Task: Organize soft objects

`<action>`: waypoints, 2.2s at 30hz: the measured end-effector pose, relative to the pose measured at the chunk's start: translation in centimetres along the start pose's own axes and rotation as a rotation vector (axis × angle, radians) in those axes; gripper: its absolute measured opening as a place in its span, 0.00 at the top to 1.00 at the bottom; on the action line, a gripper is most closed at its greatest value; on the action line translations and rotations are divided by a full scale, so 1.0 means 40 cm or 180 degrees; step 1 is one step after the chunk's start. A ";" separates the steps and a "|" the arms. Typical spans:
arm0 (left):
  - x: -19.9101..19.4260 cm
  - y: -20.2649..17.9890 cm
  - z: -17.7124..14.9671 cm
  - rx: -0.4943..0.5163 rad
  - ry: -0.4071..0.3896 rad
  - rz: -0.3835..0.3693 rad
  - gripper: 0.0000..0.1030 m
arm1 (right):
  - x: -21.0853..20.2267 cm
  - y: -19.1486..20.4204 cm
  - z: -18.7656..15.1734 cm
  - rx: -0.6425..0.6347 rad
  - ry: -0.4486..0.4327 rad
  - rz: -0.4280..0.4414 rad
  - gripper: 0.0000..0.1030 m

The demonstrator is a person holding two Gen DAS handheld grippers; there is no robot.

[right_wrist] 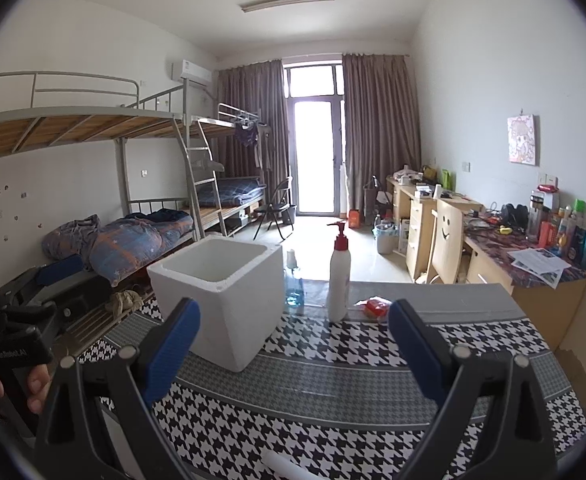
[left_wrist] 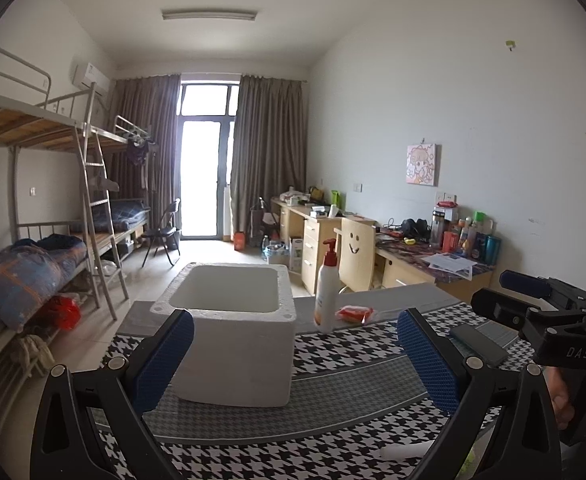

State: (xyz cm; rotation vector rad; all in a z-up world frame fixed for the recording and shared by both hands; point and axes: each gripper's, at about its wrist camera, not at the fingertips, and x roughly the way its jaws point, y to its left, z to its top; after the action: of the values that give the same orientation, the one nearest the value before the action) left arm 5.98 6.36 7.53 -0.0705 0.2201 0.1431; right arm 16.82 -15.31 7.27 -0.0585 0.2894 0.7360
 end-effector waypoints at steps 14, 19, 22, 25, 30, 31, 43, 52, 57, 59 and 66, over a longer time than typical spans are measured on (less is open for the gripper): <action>0.013 -0.025 -0.027 0.0085 0.0022 -0.0130 0.01 | -0.019 -0.013 -0.038 -0.0031 -0.0072 -0.0047 0.06; 0.019 -0.032 -0.038 0.0110 0.0039 -0.0206 0.01 | -0.025 -0.021 -0.057 -0.0044 -0.0062 -0.0056 0.06; 0.023 -0.038 -0.049 0.0134 0.0060 -0.0266 0.01 | -0.027 -0.023 -0.067 -0.0021 -0.0033 -0.0054 0.06; 0.029 -0.043 -0.060 0.0158 0.0089 -0.0311 0.01 | -0.027 -0.029 -0.076 -0.0003 -0.0012 -0.0065 0.06; 0.037 -0.049 -0.075 0.0184 0.0137 -0.0369 0.01 | -0.032 -0.037 -0.093 -0.0012 0.0013 -0.0085 0.06; 0.040 -0.049 -0.077 0.0183 0.0152 -0.0380 0.01 | -0.032 -0.039 -0.097 -0.0005 0.0025 -0.0090 0.06; 0.070 -0.072 -0.104 0.0252 0.0298 -0.0490 0.01 | -0.032 -0.054 -0.140 0.0040 0.0149 -0.0088 0.06; 0.098 -0.084 -0.129 0.0291 0.0423 -0.0571 0.01 | -0.033 -0.064 -0.178 0.0039 0.0261 -0.0070 0.06; 0.115 -0.093 -0.139 0.0299 0.0480 -0.0620 0.01 | -0.031 -0.077 -0.200 0.0112 0.0369 -0.0034 0.06; 0.120 -0.098 -0.144 0.0322 0.0504 -0.0652 0.01 | -0.032 -0.079 -0.211 0.0141 0.0407 0.0000 0.06; 0.156 -0.125 -0.179 0.0420 0.0678 -0.0835 0.01 | -0.018 -0.079 -0.259 0.0114 0.0597 0.0028 0.06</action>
State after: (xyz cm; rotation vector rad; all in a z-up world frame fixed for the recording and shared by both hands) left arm 11.22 1.65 -0.55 0.0172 0.4294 -0.1413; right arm 15.95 -19.72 -2.61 -0.0926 0.4820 0.7351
